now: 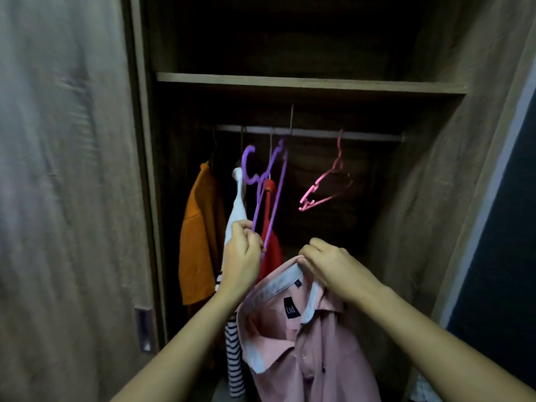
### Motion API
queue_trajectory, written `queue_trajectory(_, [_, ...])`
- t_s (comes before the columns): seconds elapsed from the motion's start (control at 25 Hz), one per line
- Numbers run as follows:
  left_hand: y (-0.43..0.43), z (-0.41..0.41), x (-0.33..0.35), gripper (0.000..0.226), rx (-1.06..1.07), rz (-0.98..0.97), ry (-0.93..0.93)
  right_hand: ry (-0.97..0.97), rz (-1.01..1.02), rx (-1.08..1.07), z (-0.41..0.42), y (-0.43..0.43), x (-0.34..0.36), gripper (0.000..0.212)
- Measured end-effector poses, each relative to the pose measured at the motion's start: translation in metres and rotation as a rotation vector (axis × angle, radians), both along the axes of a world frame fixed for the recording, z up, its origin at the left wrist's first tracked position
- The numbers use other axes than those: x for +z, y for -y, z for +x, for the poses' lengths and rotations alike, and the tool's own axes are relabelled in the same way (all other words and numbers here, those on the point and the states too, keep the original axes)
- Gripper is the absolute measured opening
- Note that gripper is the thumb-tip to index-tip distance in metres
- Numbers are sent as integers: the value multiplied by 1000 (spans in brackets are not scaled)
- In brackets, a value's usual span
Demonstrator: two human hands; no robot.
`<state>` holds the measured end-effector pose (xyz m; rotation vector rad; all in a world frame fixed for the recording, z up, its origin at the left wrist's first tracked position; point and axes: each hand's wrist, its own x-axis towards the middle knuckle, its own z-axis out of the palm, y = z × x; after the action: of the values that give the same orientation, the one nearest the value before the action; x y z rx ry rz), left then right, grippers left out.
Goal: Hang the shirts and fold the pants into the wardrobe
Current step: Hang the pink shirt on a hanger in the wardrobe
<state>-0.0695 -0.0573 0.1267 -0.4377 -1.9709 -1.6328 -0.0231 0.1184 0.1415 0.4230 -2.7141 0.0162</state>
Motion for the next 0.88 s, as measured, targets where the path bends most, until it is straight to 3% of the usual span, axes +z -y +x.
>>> queue_trajectory(0.08, [20, 13, -3, 16, 22, 26, 47, -5, -3, 11, 5, 11, 0, 52])
queue_trajectory(0.16, [36, 22, -3, 17, 47, 30, 42, 31, -30, 13, 11, 19, 3, 25])
queue_trajectory(0.28, [63, 33, -4, 17, 174, -92, -52, 71, 4, 36, 15, 28, 12, 35])
queue_trajectory(0.32, [73, 34, -5, 21, 180, -123, -45, 43, 62, 50, 15, 31, 14, 32])
queue_trajectory(0.4, [95, 37, -6, 26, 84, -127, 30, 198, 57, 21, 19, 39, 15, 13])
queue_trajectory(0.48, [119, 41, -6, 27, 55, -233, 32, 317, -74, -50, 16, 44, 15, 23])
queue_trajectory(0.56, [144, 48, -9, 24, 85, -281, 8, 346, 38, -19, 15, 44, 7, 27])
queue_trajectory(0.64, [168, 56, -16, 23, 93, -188, 8, 398, 90, 5, 14, 41, 4, 31])
queue_trajectory(0.76, [202, 67, -32, 26, -84, 64, 94, 382, 149, 69, 20, 34, 9, 57])
queue_trajectory(0.88, [225, 73, -54, 41, -233, 122, 233, 345, 13, 64, 22, 28, 22, 69])
